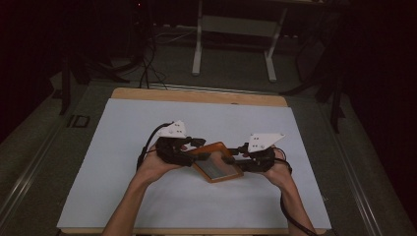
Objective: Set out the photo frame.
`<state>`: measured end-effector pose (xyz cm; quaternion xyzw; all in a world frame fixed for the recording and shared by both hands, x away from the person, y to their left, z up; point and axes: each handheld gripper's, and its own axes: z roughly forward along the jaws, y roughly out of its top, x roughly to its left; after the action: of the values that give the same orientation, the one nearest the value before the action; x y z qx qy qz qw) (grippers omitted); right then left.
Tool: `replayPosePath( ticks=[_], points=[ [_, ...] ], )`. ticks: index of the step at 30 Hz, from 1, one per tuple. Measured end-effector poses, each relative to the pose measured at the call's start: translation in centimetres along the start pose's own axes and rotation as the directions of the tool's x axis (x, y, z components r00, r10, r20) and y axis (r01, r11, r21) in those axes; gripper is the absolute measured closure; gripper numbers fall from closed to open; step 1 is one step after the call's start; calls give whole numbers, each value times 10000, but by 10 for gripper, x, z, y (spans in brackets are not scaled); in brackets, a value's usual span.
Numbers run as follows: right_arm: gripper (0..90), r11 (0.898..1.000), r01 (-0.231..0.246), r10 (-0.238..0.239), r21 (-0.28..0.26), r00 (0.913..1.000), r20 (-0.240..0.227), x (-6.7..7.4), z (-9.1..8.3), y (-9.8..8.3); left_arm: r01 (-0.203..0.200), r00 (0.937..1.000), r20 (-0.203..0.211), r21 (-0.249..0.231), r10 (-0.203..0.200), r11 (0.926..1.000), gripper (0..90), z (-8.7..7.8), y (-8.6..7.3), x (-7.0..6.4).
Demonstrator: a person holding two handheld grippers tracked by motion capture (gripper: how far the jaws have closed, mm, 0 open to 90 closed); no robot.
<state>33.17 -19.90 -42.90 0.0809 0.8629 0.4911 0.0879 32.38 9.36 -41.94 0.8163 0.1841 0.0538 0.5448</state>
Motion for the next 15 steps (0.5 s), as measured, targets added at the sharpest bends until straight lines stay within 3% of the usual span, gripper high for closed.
replayPosePath(
  ticks=[4,8,15],
  points=[
    [681,10000,-29,29,3,10000,69,1,-3,-3,386,9990,-202,-258,-391,9989,409,-8,-13,4],
    [681,10000,-46,46,-56,9999,128,2,-5,-6,565,9977,-361,-99,-568,9984,406,-6,-30,1],
    [681,10000,-36,37,-18,9997,229,5,-8,-8,826,9959,-403,314,-813,9961,508,9,-47,-2]
  ],
)
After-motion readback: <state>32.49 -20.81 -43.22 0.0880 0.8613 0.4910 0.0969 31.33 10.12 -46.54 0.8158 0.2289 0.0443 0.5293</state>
